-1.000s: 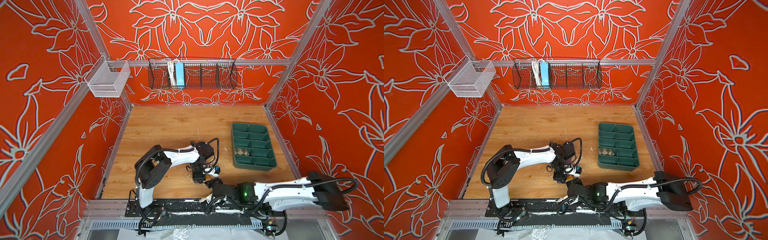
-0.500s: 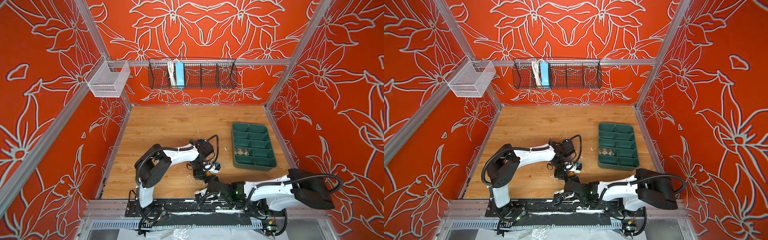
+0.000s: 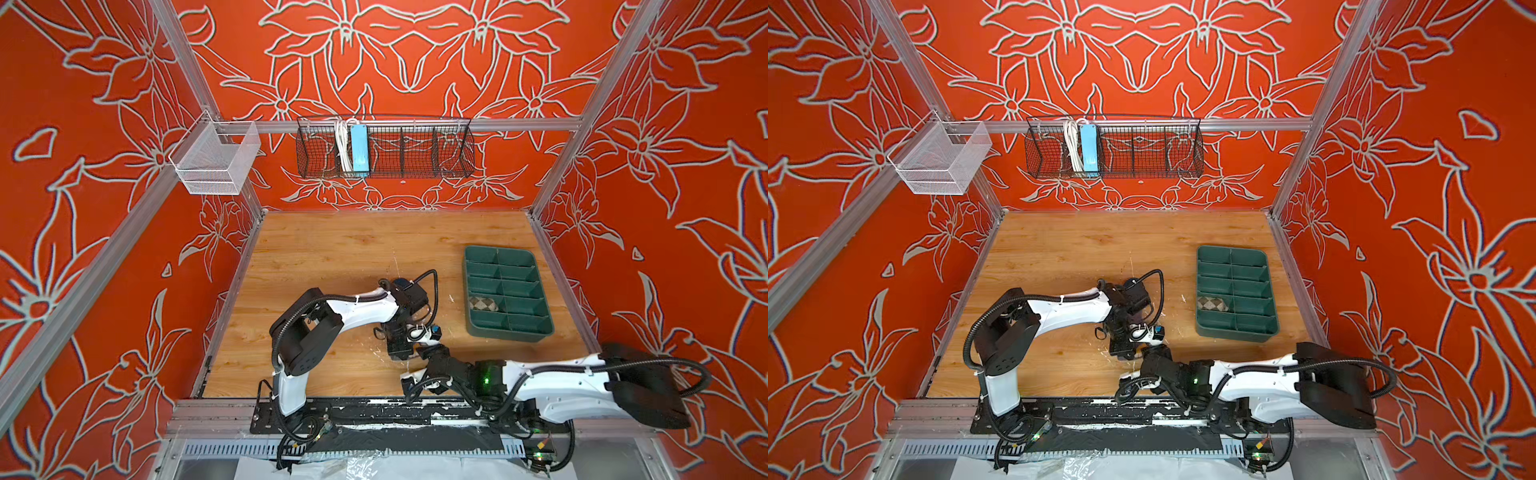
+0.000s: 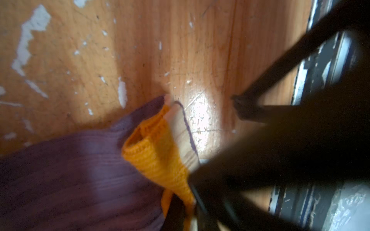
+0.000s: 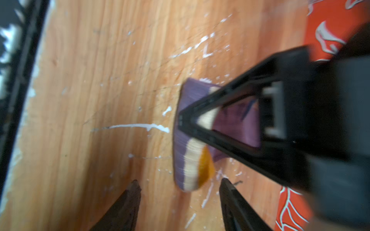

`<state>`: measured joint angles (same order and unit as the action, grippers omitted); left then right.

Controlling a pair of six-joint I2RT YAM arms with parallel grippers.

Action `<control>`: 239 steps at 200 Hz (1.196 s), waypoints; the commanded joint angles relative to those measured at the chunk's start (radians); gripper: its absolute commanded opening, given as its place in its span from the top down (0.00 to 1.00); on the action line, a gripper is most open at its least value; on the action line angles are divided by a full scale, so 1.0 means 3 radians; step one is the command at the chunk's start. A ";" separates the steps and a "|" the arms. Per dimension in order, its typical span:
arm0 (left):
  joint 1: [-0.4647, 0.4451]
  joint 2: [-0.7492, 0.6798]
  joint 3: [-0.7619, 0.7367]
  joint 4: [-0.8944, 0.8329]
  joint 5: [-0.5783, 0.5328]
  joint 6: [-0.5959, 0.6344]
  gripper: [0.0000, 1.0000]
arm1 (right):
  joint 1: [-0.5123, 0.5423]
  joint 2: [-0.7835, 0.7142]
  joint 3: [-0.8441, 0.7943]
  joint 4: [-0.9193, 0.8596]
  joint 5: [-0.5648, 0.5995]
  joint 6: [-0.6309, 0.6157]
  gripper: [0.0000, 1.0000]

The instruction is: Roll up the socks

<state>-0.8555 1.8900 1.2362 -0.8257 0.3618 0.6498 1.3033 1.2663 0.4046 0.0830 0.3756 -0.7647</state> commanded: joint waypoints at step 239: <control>0.0065 -0.2140 -0.1291 0.0997 -0.1832 -0.0095 0.51 | -0.0419 0.0877 0.1293 -0.2541 -0.1419 0.0674 1.00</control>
<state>-0.8455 1.3777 0.9401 -0.6800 0.0189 0.6342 1.1934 1.4876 0.7692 -0.4667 0.0853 -0.5930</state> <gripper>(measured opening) 0.481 0.084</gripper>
